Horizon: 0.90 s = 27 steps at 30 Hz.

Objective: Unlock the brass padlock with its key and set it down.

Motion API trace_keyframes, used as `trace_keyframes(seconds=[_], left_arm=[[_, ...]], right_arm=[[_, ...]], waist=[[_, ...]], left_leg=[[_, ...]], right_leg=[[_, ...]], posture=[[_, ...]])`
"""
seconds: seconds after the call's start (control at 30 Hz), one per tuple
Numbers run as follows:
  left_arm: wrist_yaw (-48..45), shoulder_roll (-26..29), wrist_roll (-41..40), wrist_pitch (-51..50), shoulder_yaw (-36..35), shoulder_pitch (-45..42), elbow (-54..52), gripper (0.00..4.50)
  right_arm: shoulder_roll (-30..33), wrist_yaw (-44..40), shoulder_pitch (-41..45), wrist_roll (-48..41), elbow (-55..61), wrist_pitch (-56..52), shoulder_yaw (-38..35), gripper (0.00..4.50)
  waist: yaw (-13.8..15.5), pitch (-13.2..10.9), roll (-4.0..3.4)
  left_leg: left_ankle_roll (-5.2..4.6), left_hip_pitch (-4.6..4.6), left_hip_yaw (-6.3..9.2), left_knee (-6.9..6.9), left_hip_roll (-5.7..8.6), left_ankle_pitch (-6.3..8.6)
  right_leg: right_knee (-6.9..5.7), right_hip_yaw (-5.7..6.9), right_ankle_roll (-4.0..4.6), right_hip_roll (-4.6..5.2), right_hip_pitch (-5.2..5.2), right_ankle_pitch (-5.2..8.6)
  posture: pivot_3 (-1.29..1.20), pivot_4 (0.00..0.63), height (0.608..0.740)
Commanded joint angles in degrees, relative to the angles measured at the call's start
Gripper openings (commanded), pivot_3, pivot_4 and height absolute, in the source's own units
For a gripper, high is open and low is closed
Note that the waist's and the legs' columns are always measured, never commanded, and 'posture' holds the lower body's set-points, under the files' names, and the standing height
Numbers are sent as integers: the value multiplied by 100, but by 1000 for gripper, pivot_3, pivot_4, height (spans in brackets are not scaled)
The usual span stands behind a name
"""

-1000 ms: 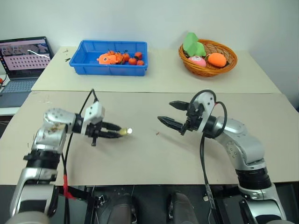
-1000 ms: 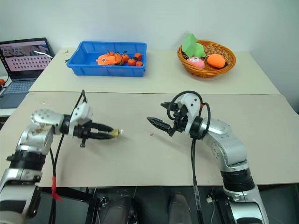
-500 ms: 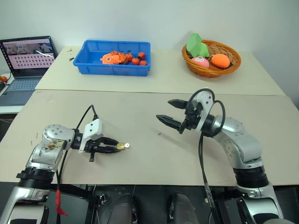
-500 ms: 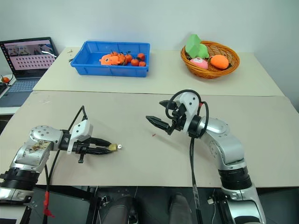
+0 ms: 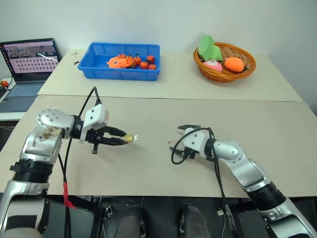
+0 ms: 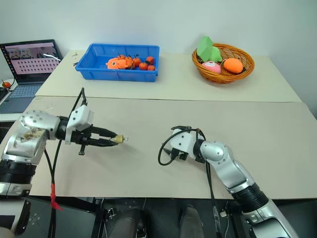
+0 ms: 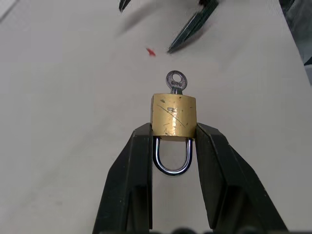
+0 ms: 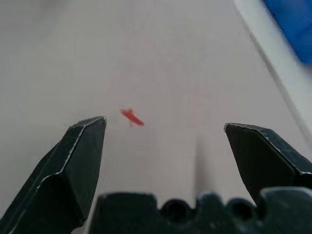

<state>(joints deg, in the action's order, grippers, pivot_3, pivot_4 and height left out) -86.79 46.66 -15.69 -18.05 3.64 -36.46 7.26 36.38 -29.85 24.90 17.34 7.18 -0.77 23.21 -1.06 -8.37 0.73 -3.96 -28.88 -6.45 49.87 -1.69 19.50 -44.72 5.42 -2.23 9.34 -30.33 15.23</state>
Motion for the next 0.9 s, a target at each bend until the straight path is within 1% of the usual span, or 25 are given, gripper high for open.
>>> trace_keyframes(seconds=[0.03,0.1,0.23,0.27,0.3,0.4,0.53,0.73,0.83,0.9], left_arm=[[-6,10,-96,-175,59,-293,-24,768],[-18,2,-112,-213,107,-337,-26,768],[10,-52,-141,-276,161,-431,28,768],[19,-67,-128,-256,170,-463,65,768],[19,-83,-120,-251,179,-501,104,768],[37,-155,-102,-247,215,-629,219,768],[53,-226,-82,-212,276,-716,226,768],[-51,-199,-179,-462,408,-740,-100,768],[-329,27,-121,-511,547,-668,-233,768],[-357,68,-120,-541,577,-675,-263,768]], right_arm=[[157,1307,202,1394,84,1402,-23,4500],[182,1965,219,2008,74,1786,-73,4500],[230,2548,171,2606,139,2551,-42,4500],[245,2610,153,2696,142,2725,-9,4500],[252,2596,155,2739,115,2917,54,4500],[217,2703,292,3039,-29,3511,281,4500],[96,2776,519,3284,-383,4043,482,4500],[-94,2952,969,3631,-813,4407,531,4500],[-88,3025,1086,3730,-907,4552,490,4500],[-96,3053,1131,3791,-959,4596,473,4500]], waist=[[-18,0,0],[-28,0,0],[-32,0,1],[-32,0,0],[-32,0,0],[-32,0,0],[-58,0,1],[-144,0,0],[-164,0,0],[-166,0,0]], left_leg=[[1,-1,-1,0,0,-1],[5,-1,-1,-1,-2,-3],[9,-3,-4,4,-2,-5],[9,-4,-4,7,-2,-5],[9,-4,-4,8,-2,-5],[9,-4,-3,9,-1,-5],[8,-10,-3,11,0,-4],[9,-12,-1,9,-1,-5],[12,-12,-1,3,-1,-7],[15,-19,-3,3,-2,-8]], right_leg=[[-2,-2,-1,0,-3,3],[-8,-2,5,-1,-5,7],[-22,-5,2,1,-9,14],[-24,-6,-29,1,-9,32],[-25,-6,-35,1,-9,36],[-30,-7,-34,1,-11,42],[-34,-9,-34,1,-17,43],[-40,-9,-27,0,-23,43],[-42,-10,-2,-2,-27,33],[-50,-12,14,-2,-39,30]], posture=[[0,150,664],[0,150,664],[0,150,664],[0,150,664],[0,150,664],[0,150,664],[0,150,664],[0,150,664],[0,150,664],[0,150,664]])
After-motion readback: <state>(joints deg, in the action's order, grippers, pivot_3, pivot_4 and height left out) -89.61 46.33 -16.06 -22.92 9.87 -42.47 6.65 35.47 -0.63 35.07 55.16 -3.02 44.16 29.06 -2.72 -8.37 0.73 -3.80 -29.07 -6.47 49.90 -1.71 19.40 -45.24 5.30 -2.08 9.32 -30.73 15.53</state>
